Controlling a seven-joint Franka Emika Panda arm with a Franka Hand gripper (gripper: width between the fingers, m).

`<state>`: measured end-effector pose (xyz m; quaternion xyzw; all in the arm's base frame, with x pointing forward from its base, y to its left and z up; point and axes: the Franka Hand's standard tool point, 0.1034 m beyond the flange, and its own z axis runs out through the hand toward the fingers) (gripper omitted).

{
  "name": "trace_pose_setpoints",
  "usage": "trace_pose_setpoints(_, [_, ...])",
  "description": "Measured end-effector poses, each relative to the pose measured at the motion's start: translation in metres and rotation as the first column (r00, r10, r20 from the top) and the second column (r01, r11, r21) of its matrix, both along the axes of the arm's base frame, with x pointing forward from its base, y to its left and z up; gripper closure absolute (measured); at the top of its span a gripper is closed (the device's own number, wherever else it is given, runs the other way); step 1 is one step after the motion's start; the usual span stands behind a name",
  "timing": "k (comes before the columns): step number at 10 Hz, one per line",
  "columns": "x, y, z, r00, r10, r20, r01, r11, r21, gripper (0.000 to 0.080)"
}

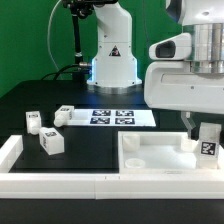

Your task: Assemble one leg

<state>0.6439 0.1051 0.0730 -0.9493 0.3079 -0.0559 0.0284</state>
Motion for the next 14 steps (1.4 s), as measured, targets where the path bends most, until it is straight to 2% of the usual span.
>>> trace_pose_setpoints(3, [0.0, -0.013, 0.0, 0.977, -0.211, -0.004, 0.211, 0.977, -0.003, 0.0485])
trace_pose_setpoints(4, [-0.001, -0.022, 0.0, 0.953, -0.304, -0.013, 0.304, 0.953, -0.009, 0.0485])
trace_pose_setpoints(6, [-0.003, -0.032, 0.0, 0.935, -0.355, -0.011, 0.355, 0.935, -0.011, 0.0485])
trace_pose_setpoints(9, [-0.002, -0.033, 0.001, 0.937, -0.35, -0.011, 0.349, 0.937, -0.013, 0.0484])
trace_pose_setpoints(10, [0.002, -0.022, 0.013, 0.94, -0.341, -0.013, 0.341, 0.94, 0.0, 0.0484])
trace_pose_setpoints(11, [0.007, -0.019, 0.032, 0.946, -0.324, -0.002, 0.324, 0.946, 0.018, 0.03])
trace_pose_setpoints(12, [0.01, -0.02, 0.047, 0.944, -0.329, 0.01, 0.328, 0.944, 0.033, 0.0199])
trace_pose_setpoints(13, [0.012, -0.021, 0.056, 0.943, -0.332, 0.02, 0.331, 0.943, 0.043, 0.0199])
trace_pose_setpoints(14, [0.012, -0.021, 0.054, 0.943, -0.331, 0.019, 0.33, 0.943, 0.041, 0.016])
